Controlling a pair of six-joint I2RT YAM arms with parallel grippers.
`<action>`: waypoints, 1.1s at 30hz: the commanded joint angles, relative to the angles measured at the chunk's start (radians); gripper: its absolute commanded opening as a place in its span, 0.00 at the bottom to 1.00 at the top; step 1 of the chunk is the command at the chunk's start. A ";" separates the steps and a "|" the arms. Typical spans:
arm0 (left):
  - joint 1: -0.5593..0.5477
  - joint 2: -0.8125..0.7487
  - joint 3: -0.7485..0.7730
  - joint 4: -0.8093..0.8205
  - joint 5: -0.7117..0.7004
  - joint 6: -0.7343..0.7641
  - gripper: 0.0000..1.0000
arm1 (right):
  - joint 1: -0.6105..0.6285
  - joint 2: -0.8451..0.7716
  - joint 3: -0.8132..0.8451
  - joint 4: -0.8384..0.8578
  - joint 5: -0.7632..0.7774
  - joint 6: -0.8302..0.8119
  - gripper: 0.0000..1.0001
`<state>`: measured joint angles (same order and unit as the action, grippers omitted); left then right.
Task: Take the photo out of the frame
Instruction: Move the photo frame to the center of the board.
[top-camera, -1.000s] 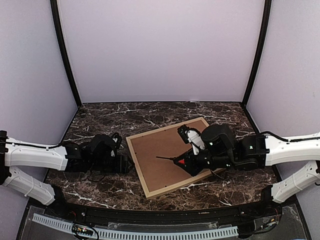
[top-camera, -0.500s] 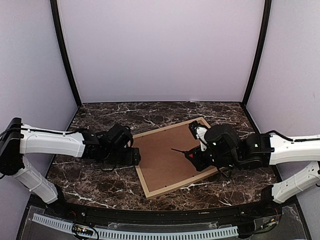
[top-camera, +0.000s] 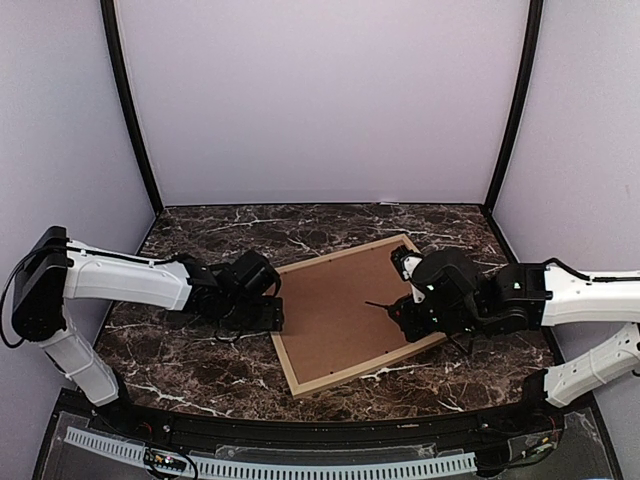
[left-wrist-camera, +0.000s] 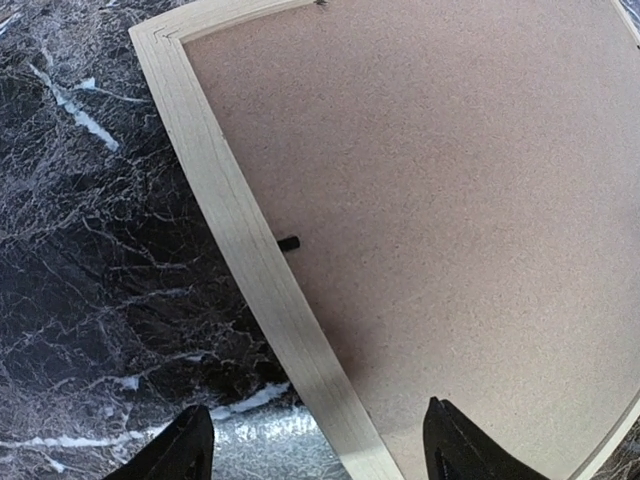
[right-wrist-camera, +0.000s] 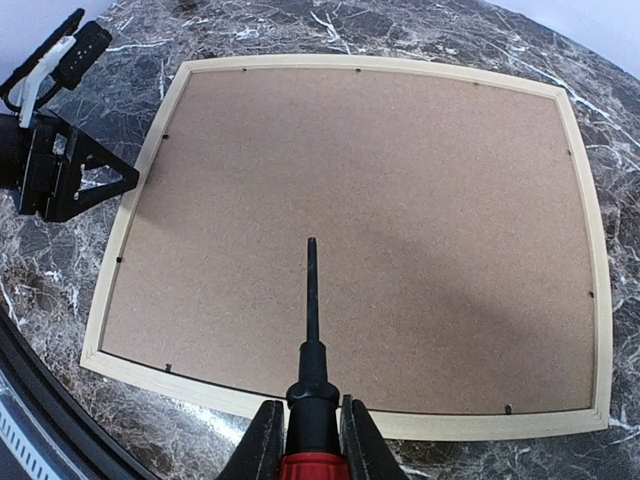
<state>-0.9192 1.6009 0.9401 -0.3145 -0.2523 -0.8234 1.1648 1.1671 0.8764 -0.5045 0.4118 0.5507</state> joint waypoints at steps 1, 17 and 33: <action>0.001 0.017 0.008 0.004 -0.018 -0.023 0.71 | -0.006 -0.022 -0.022 0.038 -0.003 0.036 0.00; 0.001 0.106 -0.026 0.107 0.036 -0.020 0.42 | -0.006 -0.035 -0.073 0.144 -0.012 0.123 0.00; -0.062 0.056 -0.190 0.244 0.152 -0.075 0.27 | -0.007 0.020 -0.014 0.172 0.026 0.111 0.00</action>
<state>-0.9241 1.6466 0.7929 -0.0124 -0.2207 -0.9085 1.1625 1.1755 0.8215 -0.3862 0.4129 0.6594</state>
